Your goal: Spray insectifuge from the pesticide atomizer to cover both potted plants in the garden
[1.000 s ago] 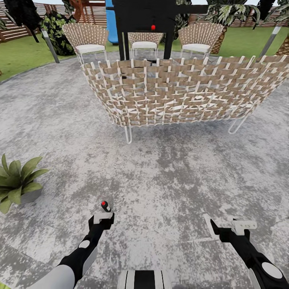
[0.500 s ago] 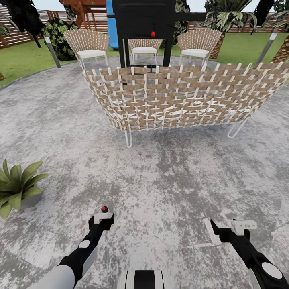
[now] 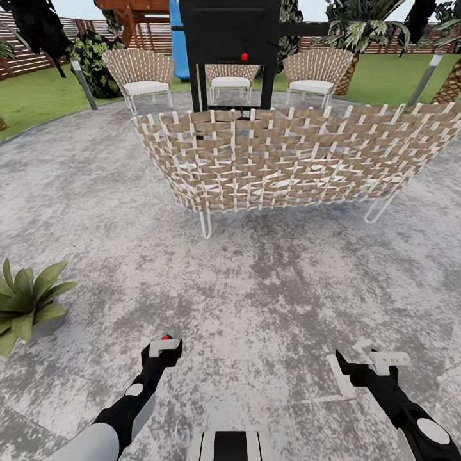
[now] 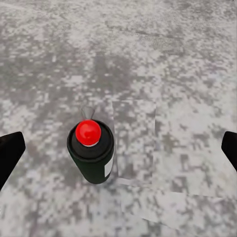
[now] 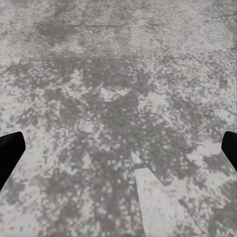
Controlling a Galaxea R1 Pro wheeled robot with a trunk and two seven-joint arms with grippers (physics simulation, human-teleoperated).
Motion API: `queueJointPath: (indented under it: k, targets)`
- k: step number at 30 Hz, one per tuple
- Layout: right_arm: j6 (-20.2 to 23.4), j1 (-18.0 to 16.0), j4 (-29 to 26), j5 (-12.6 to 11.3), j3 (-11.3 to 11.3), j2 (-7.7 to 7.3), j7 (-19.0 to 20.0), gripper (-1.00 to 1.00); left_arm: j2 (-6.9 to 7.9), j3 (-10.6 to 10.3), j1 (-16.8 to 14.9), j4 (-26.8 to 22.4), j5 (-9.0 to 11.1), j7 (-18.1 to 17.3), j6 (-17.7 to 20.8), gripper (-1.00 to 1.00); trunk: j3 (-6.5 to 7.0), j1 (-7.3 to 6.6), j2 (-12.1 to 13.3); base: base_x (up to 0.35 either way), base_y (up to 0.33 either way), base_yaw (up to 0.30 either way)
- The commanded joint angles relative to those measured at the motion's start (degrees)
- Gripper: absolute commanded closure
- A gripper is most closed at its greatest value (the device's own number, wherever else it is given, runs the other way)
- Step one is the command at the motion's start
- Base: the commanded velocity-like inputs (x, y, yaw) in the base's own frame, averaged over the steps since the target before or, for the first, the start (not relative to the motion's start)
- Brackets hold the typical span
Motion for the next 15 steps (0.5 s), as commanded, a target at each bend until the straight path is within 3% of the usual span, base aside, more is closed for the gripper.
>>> queueJointPath:
  k: [1, 7, 15]
  targets:
    - [0.3, 0.0, -0.1, 0.0, -0.1, 0.01, 0.3, -1.0, 0.0, -0.1, 0.0, 0.1, 0.3, 0.0, -0.2, -1.0, -0.04, -0.01, 0.0, 0.009, 0.004, 0.0]
    - [0.3, 0.0, -0.2, 0.0, -0.1, 0.01, 0.3, -1.0, 0.0, -0.1, 0.0, 0.0, 0.4, 0.0, -0.2, -1.0, -0.09, -0.01, 0.0, 0.001, 0.001, 0.0]
    - [0.3, 0.0, -0.2, 0.0, -0.2, 0.01, 0.3, -1.0, 0.02, -0.1, 0.0, 0.0, 0.4, 0.0, -0.2, -1.0, -2.5, 0.2, -0.1, 0.0, 0.0, 0.0]
